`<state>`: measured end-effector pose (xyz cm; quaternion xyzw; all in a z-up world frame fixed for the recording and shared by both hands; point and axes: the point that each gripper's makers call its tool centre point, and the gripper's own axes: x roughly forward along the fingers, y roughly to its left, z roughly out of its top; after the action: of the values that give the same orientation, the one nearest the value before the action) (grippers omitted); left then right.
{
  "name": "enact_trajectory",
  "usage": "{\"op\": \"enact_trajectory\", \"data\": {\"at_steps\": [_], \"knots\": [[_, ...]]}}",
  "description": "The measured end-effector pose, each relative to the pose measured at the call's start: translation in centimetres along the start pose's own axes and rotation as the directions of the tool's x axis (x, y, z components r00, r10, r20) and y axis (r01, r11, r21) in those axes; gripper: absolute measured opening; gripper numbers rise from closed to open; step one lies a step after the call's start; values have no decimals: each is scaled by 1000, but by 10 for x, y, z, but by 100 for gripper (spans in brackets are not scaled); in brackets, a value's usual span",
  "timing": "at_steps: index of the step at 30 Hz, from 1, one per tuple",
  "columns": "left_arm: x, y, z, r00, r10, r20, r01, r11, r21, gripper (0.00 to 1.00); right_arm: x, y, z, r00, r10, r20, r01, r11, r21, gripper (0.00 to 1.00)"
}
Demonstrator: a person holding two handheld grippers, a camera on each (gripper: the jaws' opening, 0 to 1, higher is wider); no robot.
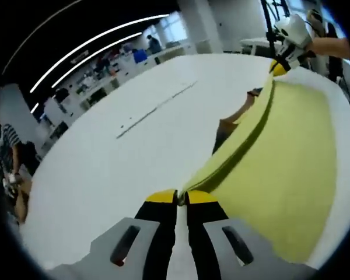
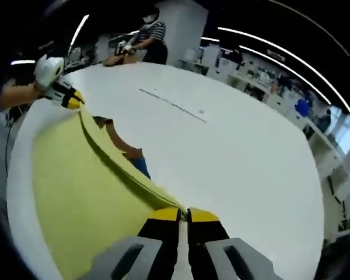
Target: Fold the garment on the visible template until the final outline fits inside the template.
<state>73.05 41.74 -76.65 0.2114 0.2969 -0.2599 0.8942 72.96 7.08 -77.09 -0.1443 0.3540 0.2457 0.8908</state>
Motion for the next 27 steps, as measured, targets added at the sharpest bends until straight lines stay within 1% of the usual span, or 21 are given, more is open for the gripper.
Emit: {"op": "enact_trajectory", "data": {"at_steps": [1, 2, 3, 4, 5, 6, 8, 10, 11, 13, 15, 17, 19, 22, 24, 27], "knots": [[2, 0, 0, 1000, 3, -2, -3, 998, -58, 3, 2, -1, -1, 1000, -2, -5, 2, 1000, 26, 0], [4, -1, -1, 1000, 3, -8, -4, 996, -90, 3, 5, -2, -3, 1000, -10, -11, 11, 998, 64, 0], [6, 1, -3, 1000, 13, -13, -15, 993, -117, 3, 6, -3, -4, 1000, -18, -14, 19, 996, 84, 0], [7, 3, -2, 1000, 28, -6, -28, 990, -135, 4, 8, -4, -4, 1000, -26, -10, 27, 994, 102, 1], [7, 5, -2, 999, 39, -2, -39, 984, -173, 5, 9, -5, -2, 999, -34, 1, 34, 991, 130, 1], [8, 6, -3, 999, 36, -1, -35, 975, -219, 5, 10, -7, -1, 999, -45, 2, 44, 984, 171, 2], [9, 11, -4, 999, 54, 7, -50, 968, -246, 6, 11, -11, -1, 998, -63, 6, 61, 975, 213, 3], [7, 15, -5, 998, 66, 6, -63, 969, -239, 6, 9, -13, 0, 997, -72, 4, 69, 973, 220, 2], [6, 16, -5, 998, 69, 12, -64, 968, -244, 9, 8, -13, 0, 997, -75, 5, 72, 973, 220, 5], [2, 14, 0, 997, 61, 47, -48, 966, -254, 19, 3, -12, 2, 997, -76, 10, 72, 973, 220, 14], [-2, 14, 1, 997, 58, 59, -41, 966, -254, 27, -3, -8, 4, 998, -57, 14, 52, 972, 227, 20], [-7, 13, 4, 996, 46, 80, -24, 967, -254, 32, -8, -5, 5, 999, -43, 14, 38, 972, 230, 27], [-12, 9, 7, 995, 24, 101, 2, 968, -251, 40, -16, 2, 7, 1000, -18, 20, 13, 974, 227, 37], [-19, 2, 8, 993, -8, 115, 36, 969, -245, 49, -28, 12, 8, 1000, 22, 19, -25, 975, 220, 48], [-26, -3, 8, 991, -30, 128, 62, 966, -249, 55, -34, 19, 8, 999, 47, 23, -50, 976, 214, 52], [-38, -13, 8, 988, -64, 140, 98, 964, -248, 62, -46, 31, 7, 996, 86, 19, -88, 969, 231, 56]]}}
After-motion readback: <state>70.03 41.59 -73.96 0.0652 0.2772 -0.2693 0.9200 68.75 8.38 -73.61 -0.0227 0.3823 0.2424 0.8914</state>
